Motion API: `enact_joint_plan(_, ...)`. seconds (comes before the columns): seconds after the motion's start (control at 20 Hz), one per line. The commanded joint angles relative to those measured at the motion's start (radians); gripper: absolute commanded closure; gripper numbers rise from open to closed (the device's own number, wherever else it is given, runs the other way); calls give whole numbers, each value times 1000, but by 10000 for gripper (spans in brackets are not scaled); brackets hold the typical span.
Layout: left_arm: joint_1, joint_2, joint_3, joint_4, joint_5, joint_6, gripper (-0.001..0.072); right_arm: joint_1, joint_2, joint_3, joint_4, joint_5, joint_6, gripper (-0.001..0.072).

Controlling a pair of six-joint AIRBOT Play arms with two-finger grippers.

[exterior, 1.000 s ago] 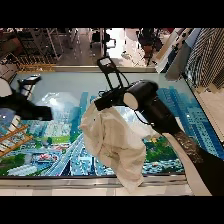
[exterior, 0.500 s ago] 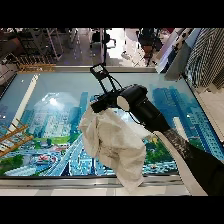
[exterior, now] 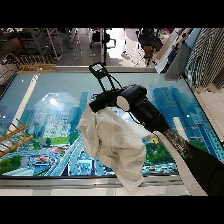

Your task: Fold the clothes and pants, and hang the long-sleeved shirts on hangers.

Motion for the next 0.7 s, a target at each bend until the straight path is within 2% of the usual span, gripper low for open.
enact_joint_plan(0.0, -40, -108, 47, -23, 68, 35, 158, 1, 0, 0, 27, -1, 4, 679)
enact_joint_plan(0.1, -76, -120, 52, -23, 95, 35, 472, 1, 0, 0, 45, 4, 9, 679)
enact_joint_plan(0.15, -90, -116, 54, -23, 101, 35, 559, 1, 0, 0, 55, 7, 9, 679)
enact_joint_plan(0.25, -105, -103, 67, -22, 99, 37, 654, 1, 0, 0, 71, 12, 9, 679)
enact_joint_plan(0.3, -108, -87, 77, -23, 97, 39, 692, 1, 0, 0, 73, 17, 9, 679)
enact_joint_plan(0.5, -125, 39, 142, -37, 97, 69, 691, 1, 0, 0, 74, 31, 8, 679)
enact_joint_plan(0.6, -147, 133, 182, -161, 96, 97, 691, 1, 0, 0, 73, 31, 8, 679)
enact_joint_plan(0.65, -158, 180, 190, -289, 86, 165, 691, 1, 1, 0, 66, 30, 8, 679)
